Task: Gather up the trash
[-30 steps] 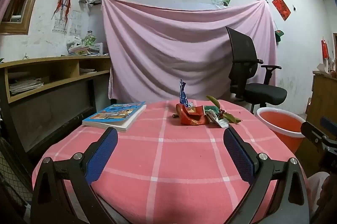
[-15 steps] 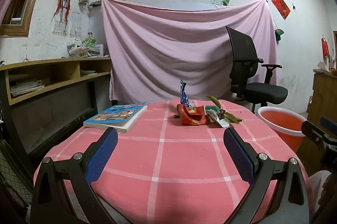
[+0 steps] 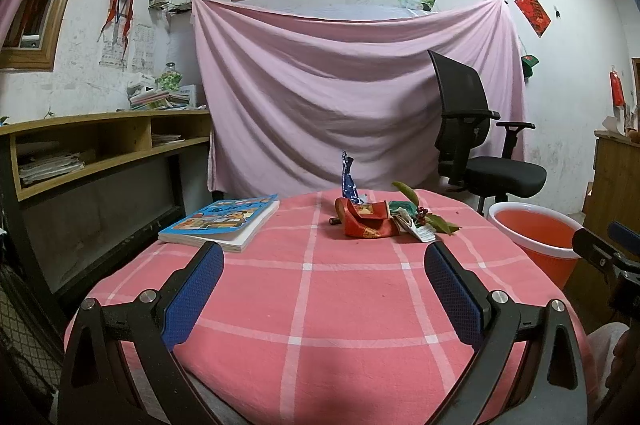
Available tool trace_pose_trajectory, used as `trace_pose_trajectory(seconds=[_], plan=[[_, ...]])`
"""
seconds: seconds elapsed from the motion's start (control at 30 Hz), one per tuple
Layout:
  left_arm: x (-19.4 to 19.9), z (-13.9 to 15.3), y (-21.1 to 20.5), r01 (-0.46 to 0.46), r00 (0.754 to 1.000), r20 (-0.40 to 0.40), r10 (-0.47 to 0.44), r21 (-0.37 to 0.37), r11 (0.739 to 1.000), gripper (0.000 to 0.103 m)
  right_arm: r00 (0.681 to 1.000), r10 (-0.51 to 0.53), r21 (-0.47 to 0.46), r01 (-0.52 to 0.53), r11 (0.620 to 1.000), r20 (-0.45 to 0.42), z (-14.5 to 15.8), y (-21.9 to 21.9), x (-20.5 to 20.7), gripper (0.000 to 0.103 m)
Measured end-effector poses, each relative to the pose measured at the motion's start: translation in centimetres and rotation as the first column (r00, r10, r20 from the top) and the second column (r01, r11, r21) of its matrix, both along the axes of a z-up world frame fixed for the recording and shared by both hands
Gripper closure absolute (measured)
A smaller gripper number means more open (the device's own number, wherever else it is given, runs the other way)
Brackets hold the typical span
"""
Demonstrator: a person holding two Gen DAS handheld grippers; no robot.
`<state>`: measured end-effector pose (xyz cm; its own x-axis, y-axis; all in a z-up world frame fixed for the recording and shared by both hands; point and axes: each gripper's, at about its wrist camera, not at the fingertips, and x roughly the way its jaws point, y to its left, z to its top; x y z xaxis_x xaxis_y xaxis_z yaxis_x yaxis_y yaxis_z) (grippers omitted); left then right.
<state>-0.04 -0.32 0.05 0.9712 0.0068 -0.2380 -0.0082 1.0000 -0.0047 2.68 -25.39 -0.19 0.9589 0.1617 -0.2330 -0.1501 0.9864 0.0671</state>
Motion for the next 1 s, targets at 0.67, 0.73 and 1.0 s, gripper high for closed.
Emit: trace_pose_trajectory(seconds=[0.67, 0.73, 1.0], plan=[[0.03, 0.03, -0.05, 0.001, 1.0, 0.002, -0.001, 0.003, 1.0, 0.005, 1.0, 0.001, 0.002, -0.001, 1.0, -0.003, 0.04, -0.21, 0.14, 0.0], [0.05, 0.04, -0.05, 0.001, 1.0, 0.002, -0.001, 0.004, 1.0, 0.005, 1.0, 0.0, 0.003, 0.0, 1.0, -0.004, 0.08, -0.18, 0.13, 0.0], [0.02, 0.02, -0.04, 0.001, 1.0, 0.002, -0.001, 0.003, 1.0, 0.005, 1.0, 0.001, 0.004, -0.001, 1.0, -0.005, 0.05, -0.26, 0.17, 0.0]])
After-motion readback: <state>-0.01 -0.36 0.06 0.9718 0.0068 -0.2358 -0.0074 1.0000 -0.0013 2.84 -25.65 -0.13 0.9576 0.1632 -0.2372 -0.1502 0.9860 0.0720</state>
